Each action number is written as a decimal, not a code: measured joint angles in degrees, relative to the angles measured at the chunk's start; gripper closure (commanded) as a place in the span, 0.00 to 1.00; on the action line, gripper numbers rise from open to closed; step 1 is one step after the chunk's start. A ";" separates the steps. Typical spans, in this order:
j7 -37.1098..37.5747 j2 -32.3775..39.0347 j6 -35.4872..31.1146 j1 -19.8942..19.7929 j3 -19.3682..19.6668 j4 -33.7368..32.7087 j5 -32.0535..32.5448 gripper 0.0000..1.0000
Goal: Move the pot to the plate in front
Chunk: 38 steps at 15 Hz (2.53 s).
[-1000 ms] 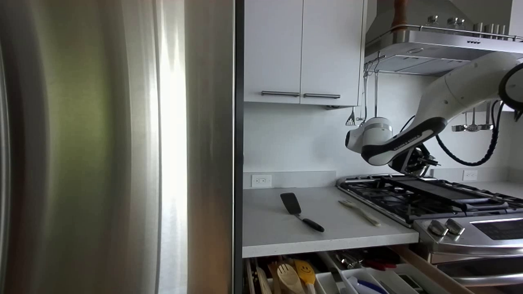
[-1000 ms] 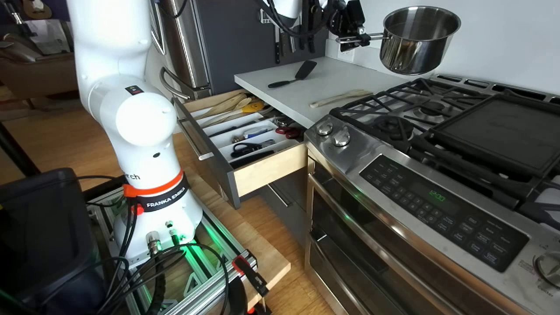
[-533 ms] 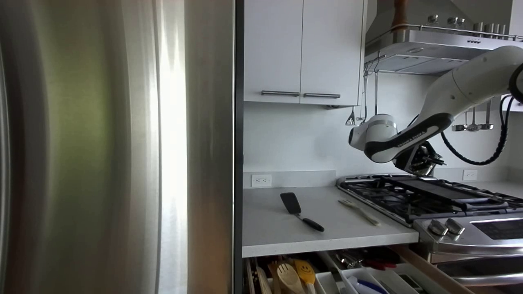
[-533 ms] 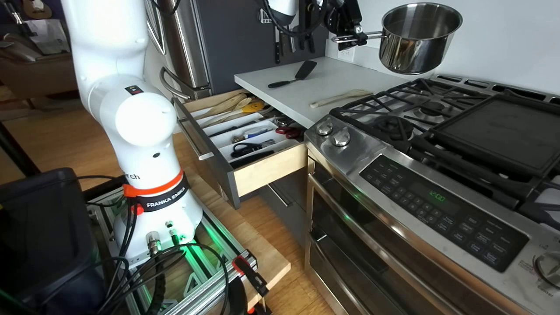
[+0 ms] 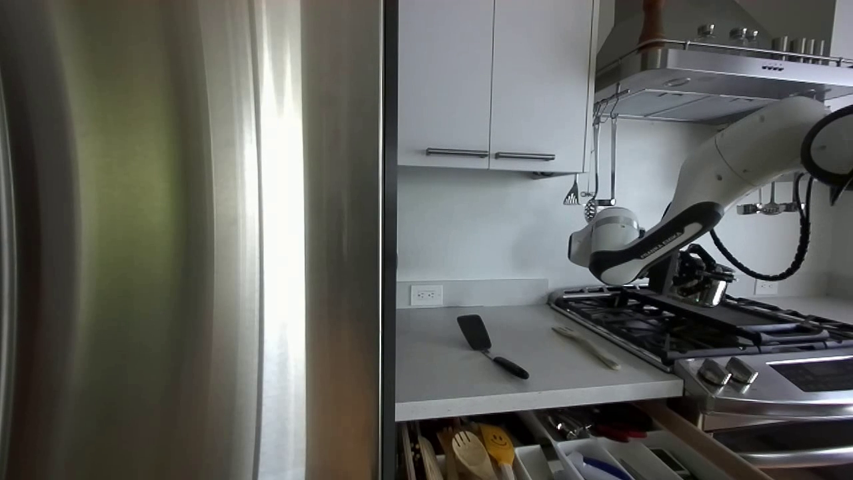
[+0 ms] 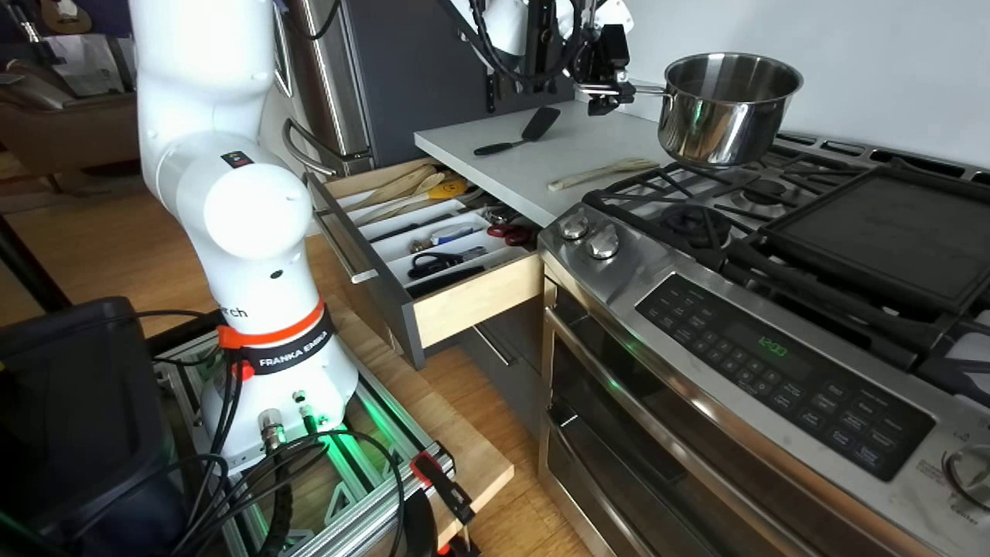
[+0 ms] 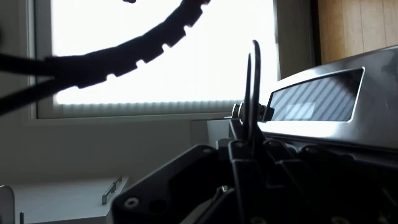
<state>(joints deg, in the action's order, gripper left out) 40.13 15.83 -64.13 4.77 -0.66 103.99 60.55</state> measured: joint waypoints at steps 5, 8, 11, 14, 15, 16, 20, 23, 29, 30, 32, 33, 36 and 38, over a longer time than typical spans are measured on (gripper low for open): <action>0.43 5.54 3.55 -0.01 0.17 -1.72 -0.44 0.98; 1.73 8.38 3.56 -0.02 0.32 -3.37 -0.45 0.98; 3.22 10.80 3.55 -0.02 0.44 -5.06 -0.44 0.98; 4.49 12.61 3.55 -0.01 0.54 -6.47 -0.45 0.98; 4.91 13.10 3.55 -0.01 0.55 -6.83 -0.44 0.98; 5.22 13.56 3.55 0.00 0.55 -7.22 -0.44 0.98; 6.25 15.29 3.55 0.09 0.54 -8.41 -0.44 0.98; 6.42 16.54 3.55 0.32 0.54 -9.23 -0.38 0.98; 6.42 18.42 3.55 0.96 0.53 -10.72 0.18 0.98; 6.42 18.66 3.55 1.07 0.53 -10.94 0.33 0.98; 6.42 19.05 3.55 1.28 0.53 -11.20 0.65 0.98; 6.42 19.24 3.55 1.37 0.53 -11.25 0.84 0.98; 6.41 19.89 3.55 1.55 0.54 -11.47 1.25 0.98; 6.31 20.26 3.55 1.56 0.55 -11.65 1.39 0.98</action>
<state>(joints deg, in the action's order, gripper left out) 46.44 36.09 -60.57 6.33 -0.11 92.34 61.95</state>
